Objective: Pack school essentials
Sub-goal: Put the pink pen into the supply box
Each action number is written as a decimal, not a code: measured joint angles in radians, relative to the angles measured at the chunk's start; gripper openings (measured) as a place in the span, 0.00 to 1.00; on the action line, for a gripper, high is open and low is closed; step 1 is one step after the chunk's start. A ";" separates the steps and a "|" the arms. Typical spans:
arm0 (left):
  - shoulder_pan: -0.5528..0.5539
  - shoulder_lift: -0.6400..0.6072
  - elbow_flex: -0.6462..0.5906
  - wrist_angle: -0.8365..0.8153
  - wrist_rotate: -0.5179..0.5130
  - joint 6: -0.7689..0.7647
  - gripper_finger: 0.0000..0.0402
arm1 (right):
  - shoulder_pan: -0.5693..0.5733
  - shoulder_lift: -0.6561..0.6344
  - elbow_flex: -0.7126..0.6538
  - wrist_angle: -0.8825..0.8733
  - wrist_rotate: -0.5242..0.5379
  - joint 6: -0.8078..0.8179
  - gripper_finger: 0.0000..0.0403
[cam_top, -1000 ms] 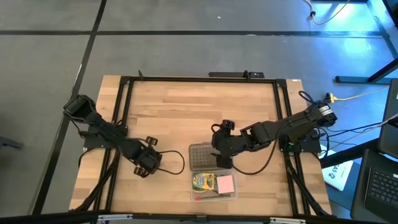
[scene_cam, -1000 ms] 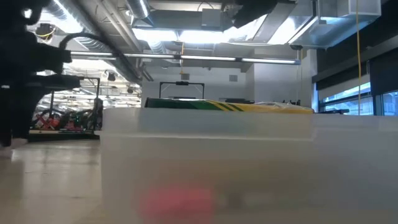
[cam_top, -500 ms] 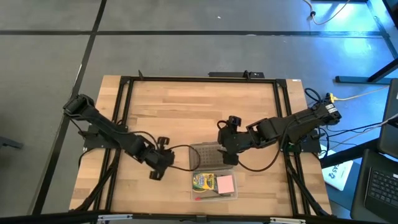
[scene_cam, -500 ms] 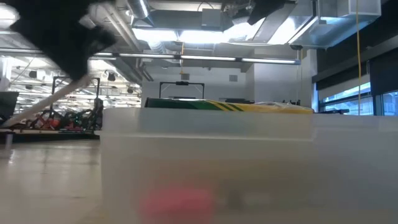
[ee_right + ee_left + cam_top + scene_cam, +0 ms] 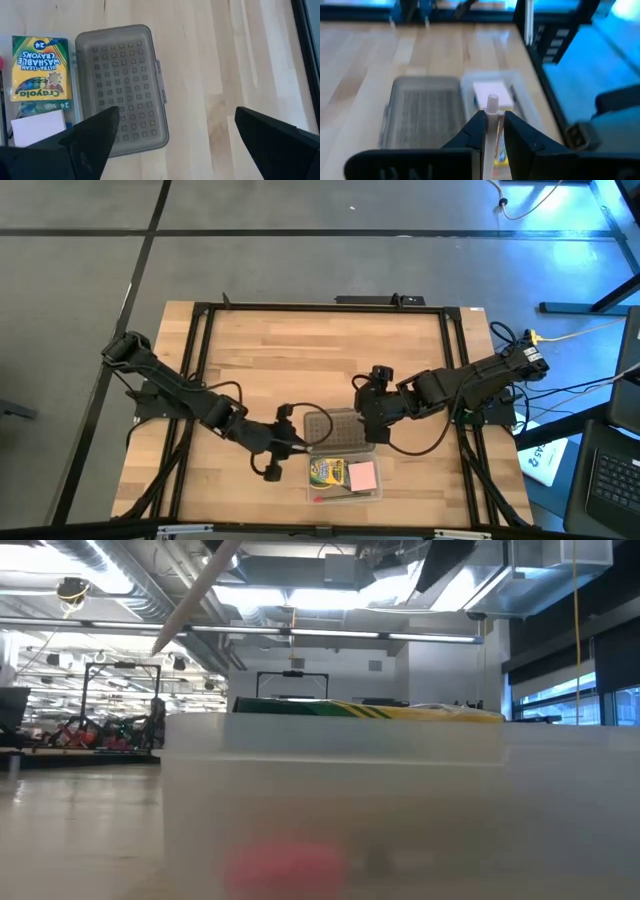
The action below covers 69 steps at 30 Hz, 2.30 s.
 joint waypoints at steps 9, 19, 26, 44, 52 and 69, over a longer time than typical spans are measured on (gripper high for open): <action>-0.018 0.019 0.001 0.128 -0.002 -0.003 0.10 | 0.004 -0.001 -0.015 -0.108 -0.056 0.109 0.98; -0.021 0.044 0.001 0.120 -0.004 0.032 0.10 | 0.080 0.000 -0.216 0.027 -0.282 0.222 0.98; -0.021 0.042 0.001 0.119 -0.004 0.061 0.10 | 0.120 0.001 -0.362 0.249 -0.432 0.326 0.98; -0.019 0.042 0.001 0.117 -0.005 0.099 0.10 | 0.196 0.001 -0.681 0.848 -0.622 0.557 0.98; -0.019 0.041 0.001 0.117 -0.005 0.098 0.10 | 0.181 0.001 -0.707 0.891 -0.606 0.551 0.98; -0.024 0.041 0.001 0.241 0.030 0.030 0.10 | 0.118 0.000 -0.707 0.954 -0.549 0.428 0.98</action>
